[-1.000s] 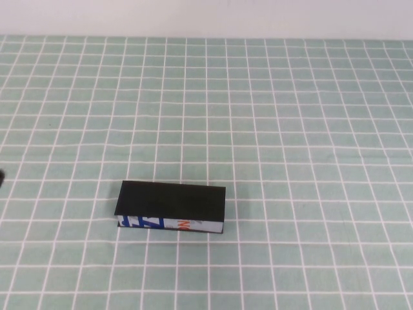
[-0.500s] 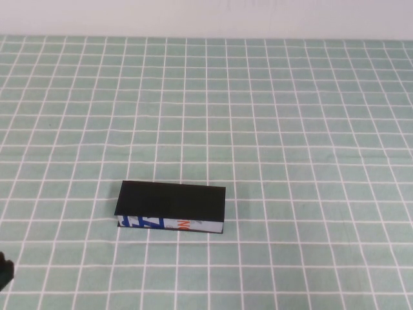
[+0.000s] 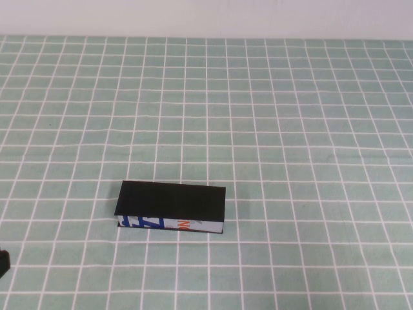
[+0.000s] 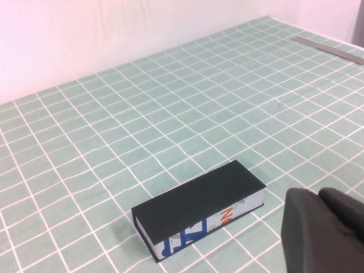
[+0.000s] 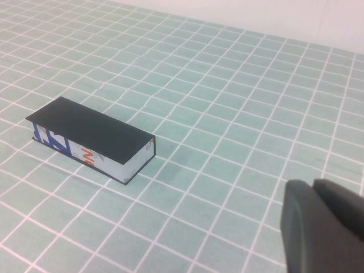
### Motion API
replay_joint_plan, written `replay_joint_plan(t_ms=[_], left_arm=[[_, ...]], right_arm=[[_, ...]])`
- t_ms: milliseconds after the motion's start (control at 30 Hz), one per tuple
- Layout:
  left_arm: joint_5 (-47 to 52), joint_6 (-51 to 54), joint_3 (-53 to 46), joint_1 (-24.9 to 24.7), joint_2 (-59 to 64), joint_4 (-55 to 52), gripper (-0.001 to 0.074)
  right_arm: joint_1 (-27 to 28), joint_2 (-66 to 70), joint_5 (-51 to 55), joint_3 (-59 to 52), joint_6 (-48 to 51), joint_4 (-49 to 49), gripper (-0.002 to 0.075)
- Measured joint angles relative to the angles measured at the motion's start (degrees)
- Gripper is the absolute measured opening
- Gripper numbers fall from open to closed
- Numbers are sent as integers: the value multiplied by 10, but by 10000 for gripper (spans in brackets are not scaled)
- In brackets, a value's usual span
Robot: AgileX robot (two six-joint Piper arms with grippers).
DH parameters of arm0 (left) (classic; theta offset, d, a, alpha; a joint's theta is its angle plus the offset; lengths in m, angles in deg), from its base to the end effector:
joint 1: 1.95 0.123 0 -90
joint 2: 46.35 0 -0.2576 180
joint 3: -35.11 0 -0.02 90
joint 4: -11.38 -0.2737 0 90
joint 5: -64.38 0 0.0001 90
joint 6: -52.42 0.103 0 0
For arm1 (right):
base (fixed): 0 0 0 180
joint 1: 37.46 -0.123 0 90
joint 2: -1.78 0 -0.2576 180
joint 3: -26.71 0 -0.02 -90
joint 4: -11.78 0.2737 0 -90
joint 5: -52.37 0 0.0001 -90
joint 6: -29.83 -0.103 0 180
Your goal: Return glasses to glasses case
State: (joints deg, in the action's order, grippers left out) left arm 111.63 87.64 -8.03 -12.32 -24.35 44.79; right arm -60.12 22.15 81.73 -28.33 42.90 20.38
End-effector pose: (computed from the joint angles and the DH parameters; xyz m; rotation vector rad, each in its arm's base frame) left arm 0.0820 -0.0574 0.3247 0.6241 1.7544 -0.3799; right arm 0.1058 0.0524 0.2752 -0.4969 1.7632 0.2773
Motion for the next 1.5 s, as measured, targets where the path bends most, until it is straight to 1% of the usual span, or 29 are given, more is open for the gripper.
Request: replay_joint_plan(t_ms=[600, 767, 967, 1067, 1200, 1267, 1367, 1500], left_arm=[[-8, -1, 0, 0, 0, -4, -2], [-79, -1, -7, 0, -17, -22, -2], [-199, -10, -28, 0, -57, -31, -2], [-216, -72, -74, 0, -70, -84, -2], [-266, -285, -152, 0, -89, -201, -2], [-291, -359, -189, 0, -100, -257, -2], [-305, -406, -241, 0, -118, -313, -2], [-307, -415, -296, 0, -137, -349, -2]], right_arm=[[0, 0, 0, -1, 0, 0, -11], [0, 0, 0, -1, 0, 1, -11], [0, 0, 0, -1, 0, 1, -11], [0, 0, 0, -1, 0, 1, -11], [0, 0, 0, -1, 0, 2, -11], [0, 0, 0, -1, 0, 2, -11], [0, 0, 0, -1, 0, 2, -11], [0, 0, 0, -1, 0, 5, -11]])
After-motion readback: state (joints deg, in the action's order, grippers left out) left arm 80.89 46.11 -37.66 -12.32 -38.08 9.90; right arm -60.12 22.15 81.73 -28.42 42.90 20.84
